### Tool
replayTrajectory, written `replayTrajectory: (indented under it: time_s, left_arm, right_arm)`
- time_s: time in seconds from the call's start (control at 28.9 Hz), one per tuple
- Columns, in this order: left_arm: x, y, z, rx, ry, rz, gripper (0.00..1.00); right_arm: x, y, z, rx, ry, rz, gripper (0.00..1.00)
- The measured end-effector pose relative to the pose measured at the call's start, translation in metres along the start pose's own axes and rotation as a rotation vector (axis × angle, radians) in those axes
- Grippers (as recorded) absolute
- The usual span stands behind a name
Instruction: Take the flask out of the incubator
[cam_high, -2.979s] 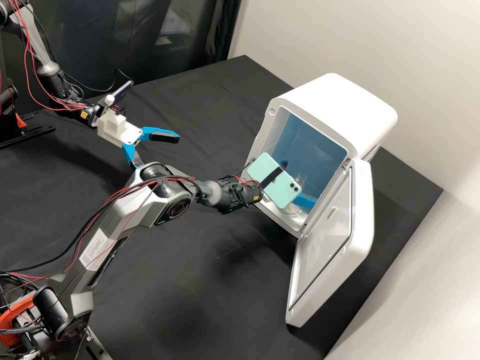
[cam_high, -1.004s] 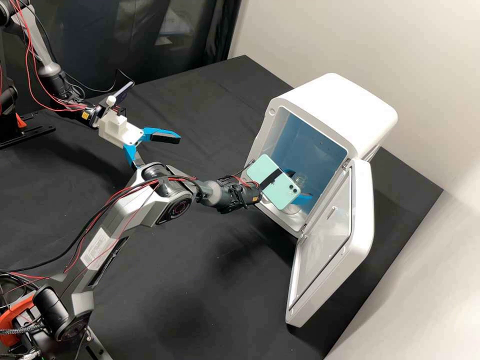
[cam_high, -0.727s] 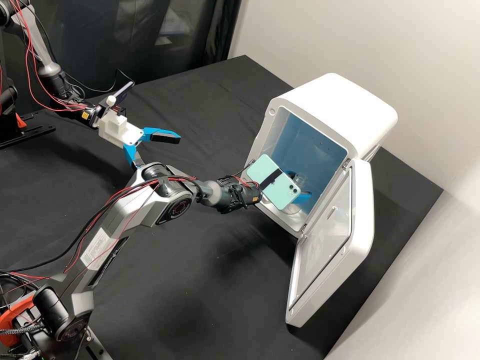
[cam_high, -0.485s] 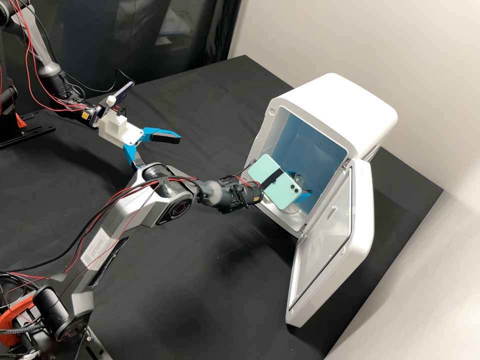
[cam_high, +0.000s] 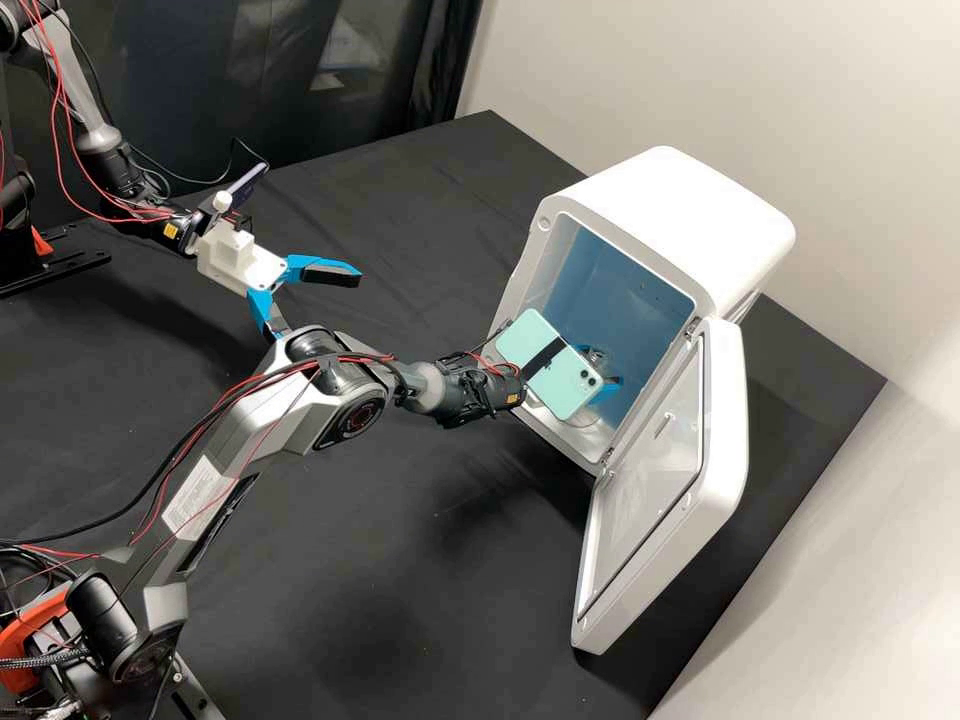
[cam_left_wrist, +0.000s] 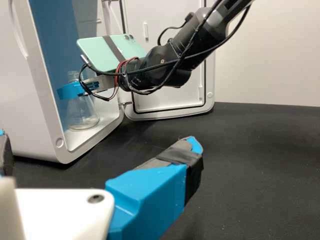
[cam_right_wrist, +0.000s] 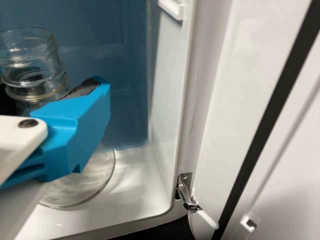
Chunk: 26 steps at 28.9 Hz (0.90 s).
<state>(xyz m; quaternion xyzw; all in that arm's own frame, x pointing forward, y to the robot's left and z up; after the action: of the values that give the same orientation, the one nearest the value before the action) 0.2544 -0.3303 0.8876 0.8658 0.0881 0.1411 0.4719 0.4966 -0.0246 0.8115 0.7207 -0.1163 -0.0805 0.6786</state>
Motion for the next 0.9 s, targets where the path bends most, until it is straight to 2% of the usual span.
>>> replayTrajectory:
  time_s: [0.17, 0.31, 0.38, 0.48, 0.55, 0.66, 0.76, 0.9]
  left_arm:
    - [0.000, 0.0002, -0.001, -0.001, 0.004, 0.001, 1.00]
    - [0.000, 0.0002, -0.001, -0.001, 0.004, 0.001, 1.00]
    - [0.000, 0.0002, -0.001, -0.001, 0.004, 0.001, 1.00]
    - [0.000, 0.0002, -0.001, -0.001, 0.004, 0.001, 1.00]
    - [0.000, 0.0002, -0.001, -0.001, 0.004, 0.001, 1.00]
    - [0.000, 0.0002, -0.001, -0.001, 0.004, 0.001, 1.00]
    - [0.000, 0.0002, -0.001, -0.001, 0.004, 0.001, 1.00]
    - [0.000, 0.0002, -0.001, -0.001, 0.004, 0.001, 1.00]
  right_arm:
    - [0.000, 0.000, 0.000, 0.000, 0.001, 0.001, 0.00]
    - [-0.001, -0.001, 0.002, -0.016, 0.005, 0.001, 0.00]
    - [-0.005, 0.002, 0.003, -0.015, 0.013, 0.003, 0.00]
    - [-0.014, 0.008, 0.007, 0.012, 0.005, -0.006, 0.00]
    - [-0.024, 0.019, 0.009, 0.053, -0.003, 0.006, 0.00]
    - [-0.035, 0.031, 0.011, 0.091, 0.004, 0.033, 0.00]
    - [-0.051, 0.045, 0.010, 0.117, 0.036, 0.073, 0.00]
    - [-0.065, 0.054, 0.008, 0.131, 0.077, 0.097, 0.00]
